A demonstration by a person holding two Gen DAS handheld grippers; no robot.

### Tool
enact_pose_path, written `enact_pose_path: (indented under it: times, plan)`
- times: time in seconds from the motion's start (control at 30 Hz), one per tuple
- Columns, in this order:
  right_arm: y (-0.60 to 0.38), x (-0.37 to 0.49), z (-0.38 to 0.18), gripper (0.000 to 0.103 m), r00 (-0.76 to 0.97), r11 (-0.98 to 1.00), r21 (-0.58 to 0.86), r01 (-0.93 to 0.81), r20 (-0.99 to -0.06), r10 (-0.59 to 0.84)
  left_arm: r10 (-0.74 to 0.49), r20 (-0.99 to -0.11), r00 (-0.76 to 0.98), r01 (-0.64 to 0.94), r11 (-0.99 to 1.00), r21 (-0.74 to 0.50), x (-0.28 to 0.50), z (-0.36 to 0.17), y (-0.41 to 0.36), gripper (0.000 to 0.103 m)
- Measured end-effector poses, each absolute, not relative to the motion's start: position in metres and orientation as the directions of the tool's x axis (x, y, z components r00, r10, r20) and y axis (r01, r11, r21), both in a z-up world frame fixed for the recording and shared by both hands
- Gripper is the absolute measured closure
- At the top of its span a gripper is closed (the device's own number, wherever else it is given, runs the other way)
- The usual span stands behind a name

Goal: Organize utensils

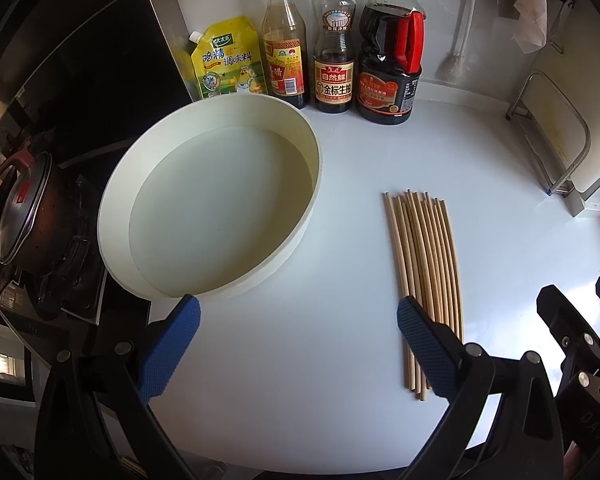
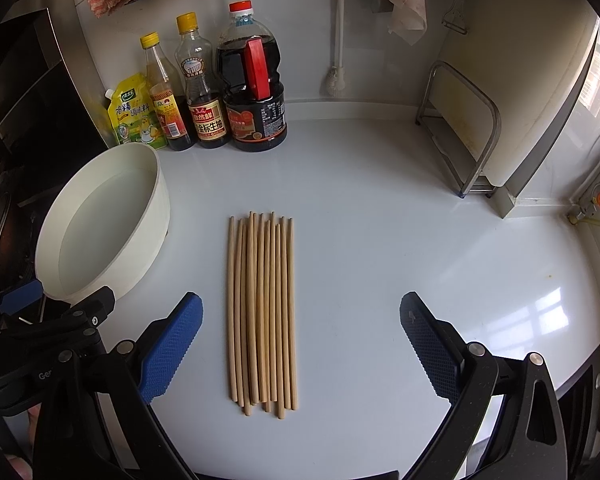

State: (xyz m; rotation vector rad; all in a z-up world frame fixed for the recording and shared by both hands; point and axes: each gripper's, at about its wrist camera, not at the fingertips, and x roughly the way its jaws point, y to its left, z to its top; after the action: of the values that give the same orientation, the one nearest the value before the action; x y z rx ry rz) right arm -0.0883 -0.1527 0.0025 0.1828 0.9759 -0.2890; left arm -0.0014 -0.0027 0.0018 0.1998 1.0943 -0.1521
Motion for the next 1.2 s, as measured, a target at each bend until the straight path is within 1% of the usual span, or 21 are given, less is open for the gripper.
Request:
enact_pose_path:
  times: [1.2]
  plan:
    - [-0.1512, -0.0927, 0.0043, 0.008, 0.535, 0.946, 0.019, 0.323, -0.828, -0.166, -0.033, -0.888, 0.458, 0.226, 0.971, 0.081, -0.0035, 0.0044, -0.0034, 0.006]
